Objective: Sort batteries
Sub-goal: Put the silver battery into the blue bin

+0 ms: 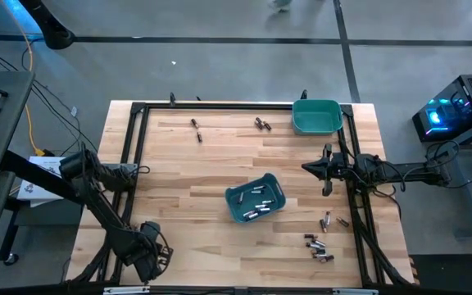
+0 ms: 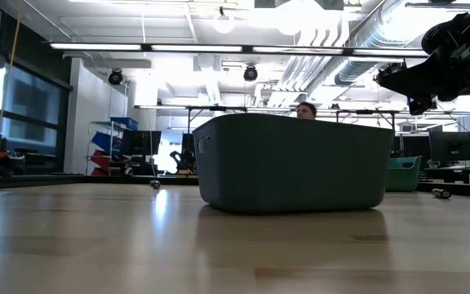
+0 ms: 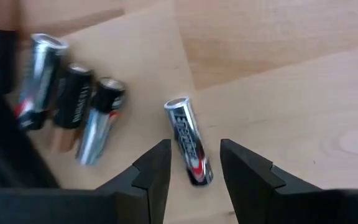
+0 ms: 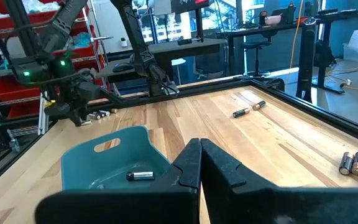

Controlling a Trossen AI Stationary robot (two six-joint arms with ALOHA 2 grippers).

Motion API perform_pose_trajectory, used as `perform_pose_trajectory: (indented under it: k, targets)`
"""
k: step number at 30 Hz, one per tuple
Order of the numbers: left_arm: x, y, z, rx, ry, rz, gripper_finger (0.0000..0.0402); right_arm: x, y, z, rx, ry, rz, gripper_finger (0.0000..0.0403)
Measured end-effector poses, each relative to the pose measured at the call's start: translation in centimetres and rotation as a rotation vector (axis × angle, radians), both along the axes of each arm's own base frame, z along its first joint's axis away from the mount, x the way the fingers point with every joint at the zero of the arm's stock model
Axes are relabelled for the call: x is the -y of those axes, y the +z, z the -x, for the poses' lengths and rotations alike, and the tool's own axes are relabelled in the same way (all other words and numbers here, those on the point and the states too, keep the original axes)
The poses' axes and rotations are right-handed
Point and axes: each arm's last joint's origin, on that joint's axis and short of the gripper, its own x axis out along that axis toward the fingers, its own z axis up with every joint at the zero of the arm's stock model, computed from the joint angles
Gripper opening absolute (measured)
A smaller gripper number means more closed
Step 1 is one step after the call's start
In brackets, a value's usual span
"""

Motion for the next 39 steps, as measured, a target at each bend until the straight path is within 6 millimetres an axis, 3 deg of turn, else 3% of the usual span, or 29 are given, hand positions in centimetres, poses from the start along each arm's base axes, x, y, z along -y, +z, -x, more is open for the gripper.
perform_pose_trajectory:
  k: [5, 10, 17, 23, 28, 33, 36, 39]
  targets:
    - [-0.7, -1.0, -0.2, 0.015, 0.013, 0.032, 0.0109, 0.0, 0.0, 0.0, 0.000, 0.000, 0.000, 0.0000]
    - [-1.5, -1.2, -1.2, 0.017, 0.005, 0.029, 0.0036, 0.0, 0.0, 0.0, 0.000, 0.000, 0.000, 0.0000]
    - [-4.0, 0.0, -5.2, 0.080, -0.103, -0.075, 0.0029, 0.0, 0.0, 0.0, 0.000, 0.000, 0.000, 0.0000]
    - [-7.9, 6.8, -11.6, 0.133, -0.270, -0.161, 0.0029, 0.0, 0.0, 0.0, 0.000, 0.000, 0.000, 0.0000]
    - [-13.2, 12.4, -17.8, 0.330, -0.376, -0.244, 0.0029, 0.0, 0.0, 0.0, 0.000, 0.000, 0.000, 0.0000]
    - [-17.3, 12.9, -24.7, 0.344, -0.547, -0.260, 0.0029, 0.0, 0.0, 0.0, 0.000, 0.000, 0.000, 0.0000]
    - [-18.7, 11.6, -28.8, 0.355, -0.647, -0.222, 0.0029, 0.0, 0.0, 0.0, 0.000, 0.000, 0.000, 0.0000]
    - [-19.4, 9.4, -31.5, 0.300, -0.731, -0.149, 0.0029, 0.0, 0.0, 0.0, 0.000, 0.000, 0.000, 0.0000]
